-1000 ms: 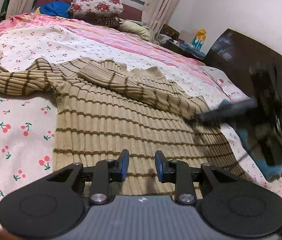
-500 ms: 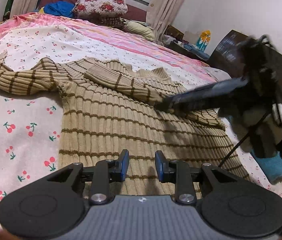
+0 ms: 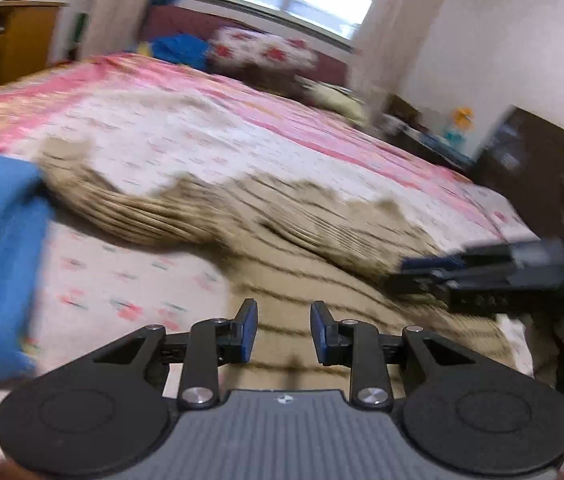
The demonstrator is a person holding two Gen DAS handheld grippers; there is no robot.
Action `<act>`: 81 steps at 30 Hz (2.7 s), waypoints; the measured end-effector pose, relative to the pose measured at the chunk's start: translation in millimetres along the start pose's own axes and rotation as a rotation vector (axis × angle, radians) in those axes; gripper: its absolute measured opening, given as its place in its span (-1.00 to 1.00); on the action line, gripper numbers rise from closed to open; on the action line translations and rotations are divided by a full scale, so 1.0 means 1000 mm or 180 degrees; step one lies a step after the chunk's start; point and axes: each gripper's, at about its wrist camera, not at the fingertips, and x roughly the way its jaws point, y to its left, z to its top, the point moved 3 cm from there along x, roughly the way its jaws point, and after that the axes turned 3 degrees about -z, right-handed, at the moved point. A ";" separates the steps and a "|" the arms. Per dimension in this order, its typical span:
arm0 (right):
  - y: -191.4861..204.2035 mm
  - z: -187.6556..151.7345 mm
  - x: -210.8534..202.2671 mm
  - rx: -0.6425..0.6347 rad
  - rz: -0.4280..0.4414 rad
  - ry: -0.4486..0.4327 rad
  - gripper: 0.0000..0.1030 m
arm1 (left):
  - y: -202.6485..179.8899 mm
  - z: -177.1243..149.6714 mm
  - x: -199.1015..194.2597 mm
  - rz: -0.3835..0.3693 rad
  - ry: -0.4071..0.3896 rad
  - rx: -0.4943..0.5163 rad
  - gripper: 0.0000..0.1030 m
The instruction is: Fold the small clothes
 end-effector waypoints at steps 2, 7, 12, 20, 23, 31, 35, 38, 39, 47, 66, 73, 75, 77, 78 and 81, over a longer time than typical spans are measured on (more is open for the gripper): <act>0.003 -0.004 0.018 0.0024 0.0009 0.0116 -0.41 | 0.016 0.010 -0.005 0.0272 -0.0090 -0.0165 -0.34; 0.015 -0.020 0.019 0.0047 0.0139 0.0179 -0.39 | 0.050 0.032 -0.011 0.0636 -0.0250 -0.0417 -0.33; 0.017 -0.029 0.001 0.0129 0.0170 0.0011 -0.41 | 0.071 0.071 0.000 0.0952 -0.0414 -0.0568 -0.33; 0.009 -0.036 -0.005 0.0444 0.0288 -0.0089 -0.41 | 0.138 0.133 0.034 0.1514 -0.0264 -0.0812 -0.24; 0.006 -0.036 -0.002 0.0544 0.0324 -0.0087 -0.41 | 0.154 0.136 0.056 0.1559 -0.0037 -0.0861 -0.24; 0.002 -0.034 0.000 0.0664 0.0364 -0.0091 -0.41 | 0.182 0.128 0.088 0.1669 0.0245 -0.1233 -0.24; 0.003 -0.032 -0.003 0.0702 0.0399 -0.0131 -0.41 | 0.188 0.125 0.080 0.1592 0.0170 -0.1442 -0.65; 0.003 -0.030 -0.006 0.0736 0.0391 -0.0180 -0.41 | 0.190 0.124 0.070 0.1371 0.0017 -0.1693 -0.71; 0.003 -0.030 -0.008 0.0756 0.0386 -0.0209 -0.41 | 0.185 0.126 0.066 0.1270 -0.0039 -0.1695 -0.71; -0.017 -0.033 -0.032 0.1038 0.0246 -0.0387 -0.41 | 0.051 0.130 0.044 -0.0243 -0.0092 -0.1081 -0.73; -0.059 -0.078 -0.045 0.2292 0.0396 -0.0114 -0.17 | -0.066 -0.027 0.028 -0.0510 0.0473 0.0165 -0.40; -0.052 -0.086 -0.053 0.2275 -0.0076 -0.0061 -0.14 | -0.048 -0.036 0.019 -0.0507 0.0384 0.0164 -0.39; -0.051 -0.089 -0.045 0.2178 -0.0280 0.0034 -0.11 | -0.042 -0.036 0.019 -0.0501 0.0398 0.0130 -0.39; -0.051 -0.092 -0.035 0.2254 -0.0239 0.0121 -0.09 | -0.038 -0.036 0.019 -0.0509 0.0402 0.0094 -0.39; -0.051 -0.091 -0.033 0.2301 -0.0218 0.0111 -0.09 | -0.036 -0.036 0.018 -0.0510 0.0398 0.0079 -0.39; -0.042 -0.079 -0.028 0.2206 -0.0092 0.0123 -0.15 | -0.034 -0.035 0.018 -0.0490 0.0379 0.0061 -0.39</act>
